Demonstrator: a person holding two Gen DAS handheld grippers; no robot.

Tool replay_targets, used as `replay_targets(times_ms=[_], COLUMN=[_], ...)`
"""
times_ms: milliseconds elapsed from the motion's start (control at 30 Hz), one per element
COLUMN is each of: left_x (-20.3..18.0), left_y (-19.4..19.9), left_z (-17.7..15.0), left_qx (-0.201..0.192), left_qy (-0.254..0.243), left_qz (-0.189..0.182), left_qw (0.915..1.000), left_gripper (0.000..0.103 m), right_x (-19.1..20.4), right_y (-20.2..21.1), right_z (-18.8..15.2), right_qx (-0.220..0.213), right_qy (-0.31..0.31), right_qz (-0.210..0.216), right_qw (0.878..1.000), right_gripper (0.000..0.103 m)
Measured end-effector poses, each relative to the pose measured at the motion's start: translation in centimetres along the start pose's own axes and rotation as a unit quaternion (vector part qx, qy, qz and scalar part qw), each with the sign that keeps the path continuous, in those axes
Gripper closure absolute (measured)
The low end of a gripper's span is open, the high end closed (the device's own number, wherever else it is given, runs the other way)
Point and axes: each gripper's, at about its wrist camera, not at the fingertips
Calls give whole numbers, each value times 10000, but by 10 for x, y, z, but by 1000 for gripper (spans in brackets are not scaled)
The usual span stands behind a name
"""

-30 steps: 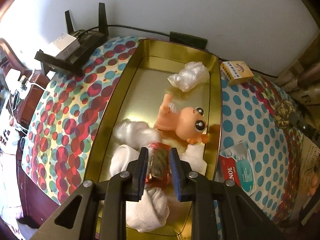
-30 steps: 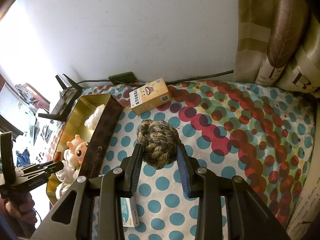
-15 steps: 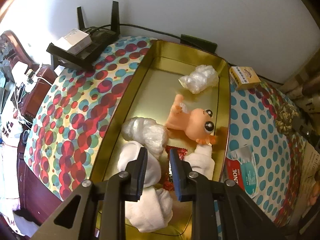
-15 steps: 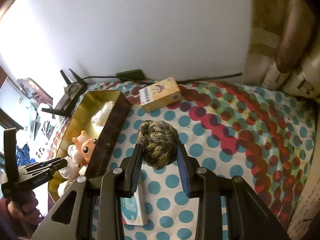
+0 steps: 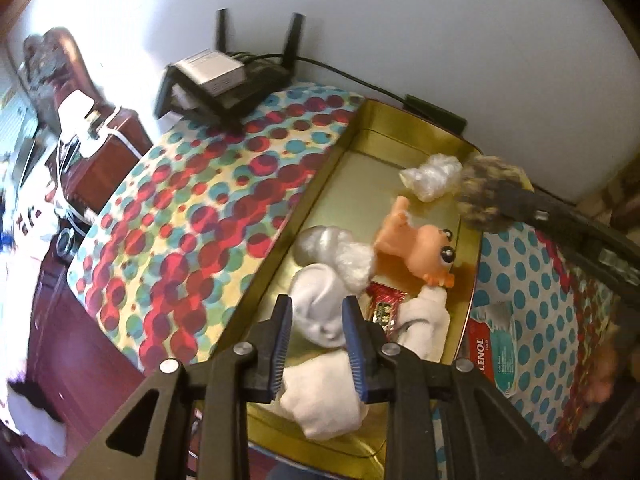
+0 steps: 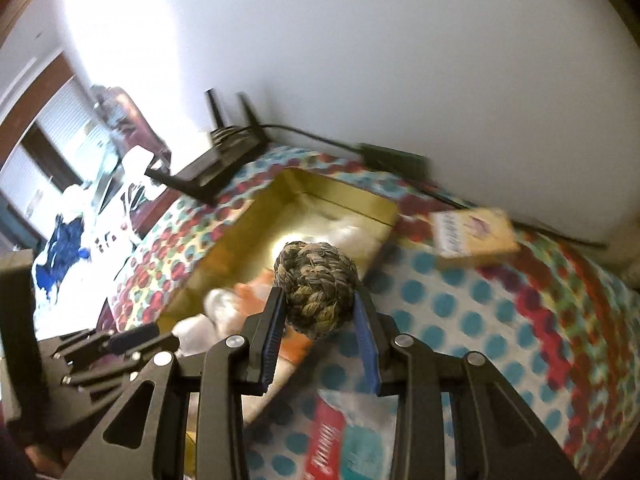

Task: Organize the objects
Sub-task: 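Lower the rope ball into the gold tray and open the right tool, then grasp the yellow medicine box with the right tool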

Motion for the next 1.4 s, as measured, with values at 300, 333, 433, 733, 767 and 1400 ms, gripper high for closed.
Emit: replay_targets(times_ms=[300, 333, 433, 733, 767, 1400], left_x=[24, 27, 31, 21, 19, 28], left_y=[21, 21, 20, 22, 22, 31], left_z=[-17, -18, -21, -19, -18, -16], left_qx=[-292, -282, -256, -314, -306, -475], left_qy=[369, 414, 474, 244, 219, 95], left_qz=[108, 92, -21, -393, -407, -101], left_qw=[9988, 9987, 9985, 9984, 9985, 9988], left_gripper=[60, 59, 55, 39, 38, 38], right_x=[36, 36, 34, 21, 16, -140], right_y=[-55, -57, -61, -48, -42, -36], right_z=[5, 5, 8, 15, 18, 86], right_qx=[391, 390, 401, 204, 102, -17], right_qy=[268, 281, 253, 118, 77, -4140], right_qz=[-65, -101, -127, -93, -134, -1339], right_qw=[9989, 9988, 9988, 9997, 9998, 9004], right_gripper=[71, 71, 71, 44, 38, 25])
Point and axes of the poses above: each gripper's, at about its wrist camera, not at the fingertips, and y roughly against the way its jaws point, x to its left, z to its top, and after that the axes turned 15 degrees about -y, right-handed
